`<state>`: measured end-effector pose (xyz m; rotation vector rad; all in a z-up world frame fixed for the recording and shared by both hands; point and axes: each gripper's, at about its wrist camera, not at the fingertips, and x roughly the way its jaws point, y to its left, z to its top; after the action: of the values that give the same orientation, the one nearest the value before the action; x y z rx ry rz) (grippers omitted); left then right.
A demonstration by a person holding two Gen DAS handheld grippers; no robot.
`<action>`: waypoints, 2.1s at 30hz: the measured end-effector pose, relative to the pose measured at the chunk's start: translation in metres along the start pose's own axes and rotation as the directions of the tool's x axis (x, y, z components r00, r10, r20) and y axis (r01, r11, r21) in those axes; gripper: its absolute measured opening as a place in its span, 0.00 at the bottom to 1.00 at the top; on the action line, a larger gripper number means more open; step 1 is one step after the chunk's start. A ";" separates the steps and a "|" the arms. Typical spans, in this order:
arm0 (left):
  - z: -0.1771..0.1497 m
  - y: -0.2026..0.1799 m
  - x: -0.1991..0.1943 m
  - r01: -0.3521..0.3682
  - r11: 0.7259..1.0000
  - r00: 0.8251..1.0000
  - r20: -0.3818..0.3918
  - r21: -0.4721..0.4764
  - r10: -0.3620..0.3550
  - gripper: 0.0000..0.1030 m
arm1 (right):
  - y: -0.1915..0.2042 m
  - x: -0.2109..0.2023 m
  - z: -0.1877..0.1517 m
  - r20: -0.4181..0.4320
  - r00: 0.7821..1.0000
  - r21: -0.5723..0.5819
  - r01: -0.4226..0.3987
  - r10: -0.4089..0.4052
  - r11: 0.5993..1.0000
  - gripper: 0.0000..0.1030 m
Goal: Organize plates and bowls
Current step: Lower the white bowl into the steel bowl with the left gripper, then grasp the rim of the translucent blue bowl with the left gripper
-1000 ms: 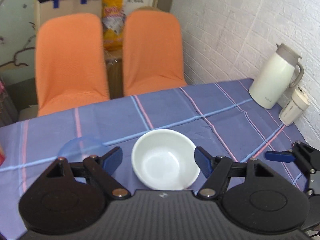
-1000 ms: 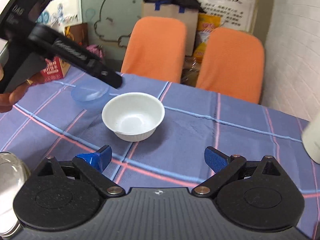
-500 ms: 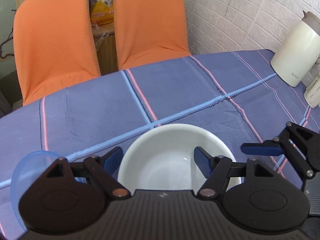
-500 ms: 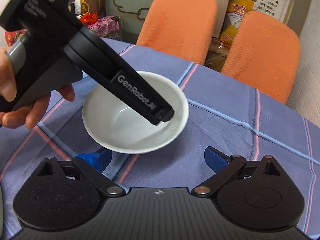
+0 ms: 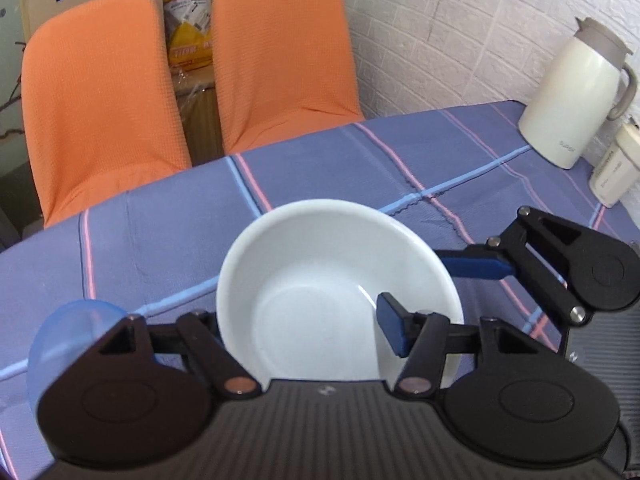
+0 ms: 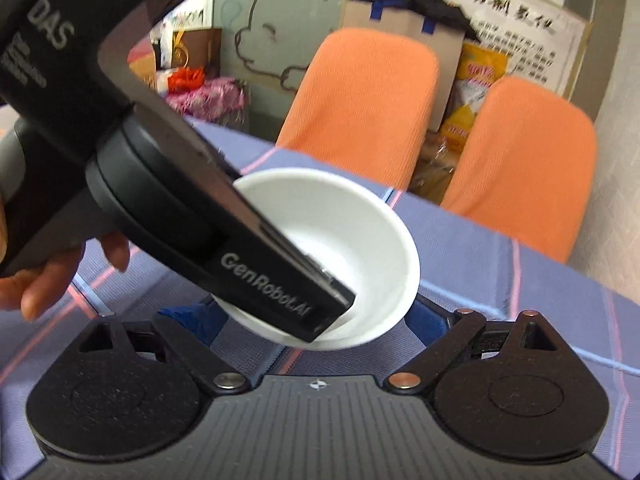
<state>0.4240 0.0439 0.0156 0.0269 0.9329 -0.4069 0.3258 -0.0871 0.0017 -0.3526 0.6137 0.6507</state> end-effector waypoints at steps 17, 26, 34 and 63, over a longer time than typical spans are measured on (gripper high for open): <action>-0.105 -0.129 -0.106 0.099 0.990 0.993 0.052 0.097 -0.104 0.60 | 0.046 -0.168 -0.066 0.014 0.994 -0.024 0.109 -0.108 0.994 0.80; -0.163 -0.166 -0.095 0.104 0.987 0.994 -0.034 0.120 -0.100 0.61 | 0.060 -0.180 -0.113 -0.061 0.995 0.016 0.078 -0.077 0.997 0.79; -0.169 -0.159 -0.090 0.079 0.991 0.995 -0.065 0.112 -0.072 0.70 | 0.053 -0.190 -0.129 -0.077 0.993 0.050 0.094 -0.090 0.994 0.80; -0.113 0.099 -0.153 -0.145 0.945 0.981 0.081 -0.292 0.175 0.70 | 0.078 -0.048 0.020 -0.025 0.998 0.029 -0.051 0.052 0.998 0.81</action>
<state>0.2907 0.2085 0.0529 -0.1799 0.8700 -0.1185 0.2529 -0.0409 0.0378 -0.3193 0.6574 0.6869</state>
